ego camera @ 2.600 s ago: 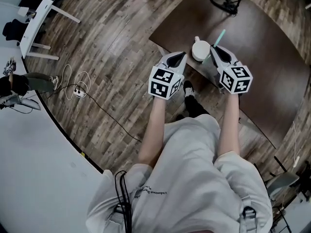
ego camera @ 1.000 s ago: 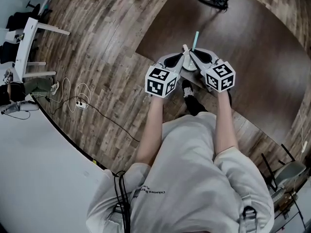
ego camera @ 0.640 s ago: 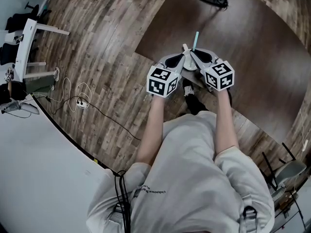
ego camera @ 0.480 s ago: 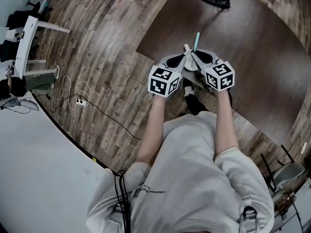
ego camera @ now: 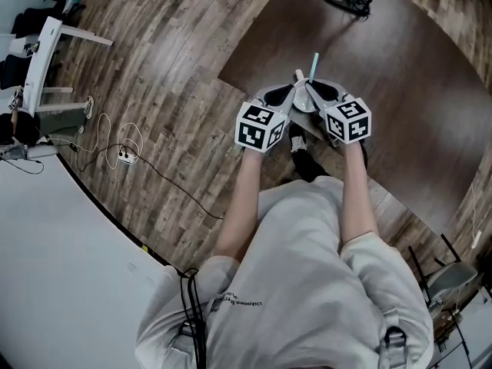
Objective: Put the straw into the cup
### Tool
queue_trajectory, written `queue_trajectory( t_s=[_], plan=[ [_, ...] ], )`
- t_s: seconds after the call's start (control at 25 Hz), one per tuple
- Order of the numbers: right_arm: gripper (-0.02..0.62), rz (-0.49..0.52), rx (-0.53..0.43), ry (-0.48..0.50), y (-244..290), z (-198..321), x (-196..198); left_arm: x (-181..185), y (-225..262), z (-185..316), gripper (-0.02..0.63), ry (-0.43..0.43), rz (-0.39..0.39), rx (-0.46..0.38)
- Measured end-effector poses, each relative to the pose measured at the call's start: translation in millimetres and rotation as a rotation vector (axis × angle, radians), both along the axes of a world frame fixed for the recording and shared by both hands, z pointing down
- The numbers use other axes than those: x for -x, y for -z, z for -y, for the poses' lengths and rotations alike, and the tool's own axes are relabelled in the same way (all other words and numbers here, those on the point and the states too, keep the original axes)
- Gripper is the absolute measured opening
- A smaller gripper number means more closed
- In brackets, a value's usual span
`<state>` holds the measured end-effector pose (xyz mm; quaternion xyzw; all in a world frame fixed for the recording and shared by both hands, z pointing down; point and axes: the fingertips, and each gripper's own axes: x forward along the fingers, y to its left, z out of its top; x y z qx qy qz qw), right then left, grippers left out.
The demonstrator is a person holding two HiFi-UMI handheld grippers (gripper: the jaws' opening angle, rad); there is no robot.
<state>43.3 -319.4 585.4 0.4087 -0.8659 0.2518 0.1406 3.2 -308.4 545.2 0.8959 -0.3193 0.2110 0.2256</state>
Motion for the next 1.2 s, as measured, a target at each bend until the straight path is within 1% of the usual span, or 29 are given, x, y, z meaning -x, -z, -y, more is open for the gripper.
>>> queue_trajectory(
  t_s=[0.2,0.36,0.48,0.6,0.72,1.0,1.2],
  plan=[
    [0.049,-0.013,-0.007,-0.022,-1,4,-3,1,-5,-1,0.002,0.003,0.01,0.006],
    [0.049,-0.02,-0.003,-0.047,-1,4,-6,3,-7,-5,0.0,0.008,0.003,0.015],
    [0.049,-0.005,0.007,-0.077,-2,7,-11,5,-10,-4,0.002,0.018,-0.007,0.022],
    [0.048,-0.024,0.022,-0.097,-6,9,-13,10,-18,-5,0.002,0.034,-0.005,0.042],
    [0.048,-0.037,0.033,-0.098,-7,12,-9,16,-21,-8,0.002,0.041,-0.002,0.054],
    [0.049,-0.077,0.048,-0.091,-13,22,-7,27,-21,0,0.002,0.071,-0.004,0.052],
    [0.049,-0.082,0.056,-0.086,-16,28,-7,33,-20,3,0.001,0.091,-0.009,0.054]
  ],
)
